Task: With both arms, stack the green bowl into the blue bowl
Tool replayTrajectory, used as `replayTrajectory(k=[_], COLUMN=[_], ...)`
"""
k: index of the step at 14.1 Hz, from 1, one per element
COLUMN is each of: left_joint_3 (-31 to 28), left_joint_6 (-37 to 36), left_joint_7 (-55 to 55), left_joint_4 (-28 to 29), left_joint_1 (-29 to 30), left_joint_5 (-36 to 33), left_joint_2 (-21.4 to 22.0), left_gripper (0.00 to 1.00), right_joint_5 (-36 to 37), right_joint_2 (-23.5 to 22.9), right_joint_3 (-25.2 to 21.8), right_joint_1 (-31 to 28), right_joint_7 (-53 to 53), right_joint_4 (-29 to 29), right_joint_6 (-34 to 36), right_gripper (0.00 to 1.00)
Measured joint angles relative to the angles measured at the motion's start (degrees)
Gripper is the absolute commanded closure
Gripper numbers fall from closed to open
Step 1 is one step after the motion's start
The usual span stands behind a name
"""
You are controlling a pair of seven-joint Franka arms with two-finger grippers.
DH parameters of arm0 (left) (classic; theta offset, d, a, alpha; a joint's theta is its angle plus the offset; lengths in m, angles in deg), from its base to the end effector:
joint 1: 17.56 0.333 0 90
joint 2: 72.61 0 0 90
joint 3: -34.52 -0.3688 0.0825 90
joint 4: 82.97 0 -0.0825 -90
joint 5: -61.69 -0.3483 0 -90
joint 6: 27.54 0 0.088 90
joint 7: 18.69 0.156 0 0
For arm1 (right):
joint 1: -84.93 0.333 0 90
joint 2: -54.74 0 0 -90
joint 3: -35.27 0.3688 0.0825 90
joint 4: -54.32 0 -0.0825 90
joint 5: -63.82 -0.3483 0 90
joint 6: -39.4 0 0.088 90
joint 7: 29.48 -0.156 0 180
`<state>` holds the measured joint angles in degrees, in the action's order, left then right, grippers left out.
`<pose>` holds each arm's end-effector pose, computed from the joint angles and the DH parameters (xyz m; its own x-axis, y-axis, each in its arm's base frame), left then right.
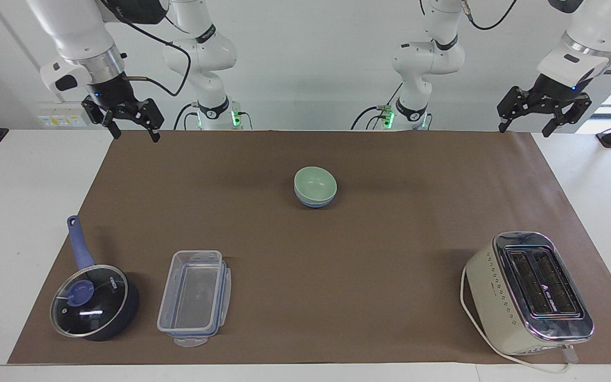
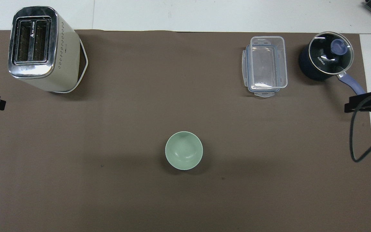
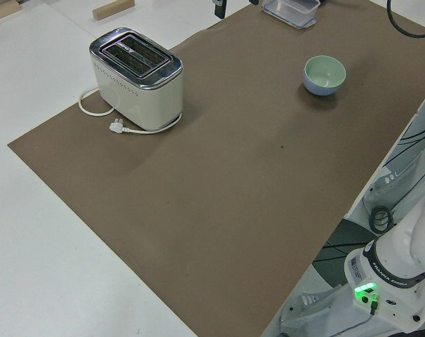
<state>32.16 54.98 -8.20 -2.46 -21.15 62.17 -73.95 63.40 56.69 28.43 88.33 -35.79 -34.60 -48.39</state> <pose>0.5138 -0.0128 0.6759 0.9788 -0.2042 0.0129 -0.2043 -0.9789 0.0051 0.5027 -0.0303 0.6503 0.9855 -0.1690 0.0127 -0.1689 -0.9856 -0.0129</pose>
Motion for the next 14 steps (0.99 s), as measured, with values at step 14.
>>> replayTrajectory(k=[14], left_joint_3=[0.0], left_joint_6=[0.0], left_joint_7=[0.0], left_joint_4=[0.0], left_joint_1=[0.0], left_joint_5=[0.0], left_joint_2=[0.0], left_gripper=[0.0], right_joint_5=[0.0], right_joint_2=[-0.7], right_joint_3=[0.1], right_joint_1=[-0.2], right_joint_7=[9.3], right_joint_4=[5.0], right_joint_6=[3.3], right_gripper=[0.0])
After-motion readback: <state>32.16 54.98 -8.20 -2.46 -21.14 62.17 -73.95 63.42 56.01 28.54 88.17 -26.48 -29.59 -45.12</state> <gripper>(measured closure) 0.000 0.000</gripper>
